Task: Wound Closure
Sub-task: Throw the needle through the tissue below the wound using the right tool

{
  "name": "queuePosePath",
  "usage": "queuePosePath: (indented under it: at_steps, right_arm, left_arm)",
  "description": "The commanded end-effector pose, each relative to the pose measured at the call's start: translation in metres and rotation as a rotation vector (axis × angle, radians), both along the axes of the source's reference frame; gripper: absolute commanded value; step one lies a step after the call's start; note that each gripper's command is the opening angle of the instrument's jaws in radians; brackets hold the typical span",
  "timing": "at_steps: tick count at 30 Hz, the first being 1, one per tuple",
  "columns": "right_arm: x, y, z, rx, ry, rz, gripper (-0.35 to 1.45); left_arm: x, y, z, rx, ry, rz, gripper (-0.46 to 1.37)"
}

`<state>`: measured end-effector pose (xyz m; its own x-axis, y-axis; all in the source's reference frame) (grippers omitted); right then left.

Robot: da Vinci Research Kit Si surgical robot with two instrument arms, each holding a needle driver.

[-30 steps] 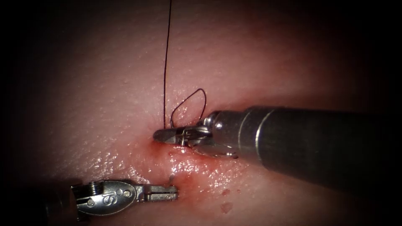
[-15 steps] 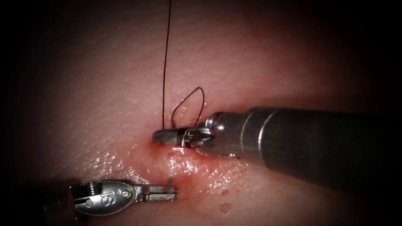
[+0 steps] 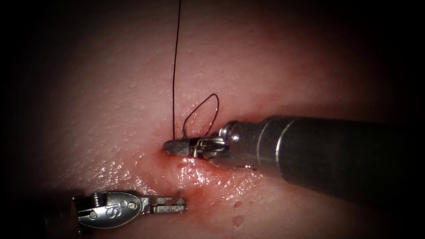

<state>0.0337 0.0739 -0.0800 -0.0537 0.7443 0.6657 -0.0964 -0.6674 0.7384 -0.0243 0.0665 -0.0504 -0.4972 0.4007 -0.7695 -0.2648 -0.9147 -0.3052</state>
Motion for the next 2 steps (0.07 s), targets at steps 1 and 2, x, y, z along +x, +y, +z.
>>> queuePosePath:
  at_steps: [1,2]
  right_arm:
    - [0.0000,0.0000,0.0000,0.001,-0.001,0.000,-0.35]
    - [0.0000,0.0001,0.0000,0.001,0.001,0.002,-0.35]
  left_arm:
    - [-0.0001,0.0000,0.0001,0.003,-0.001,0.003,-0.35]
    - [-0.0002,0.0000,0.0001,-0.002,-0.001,0.005,-0.35]
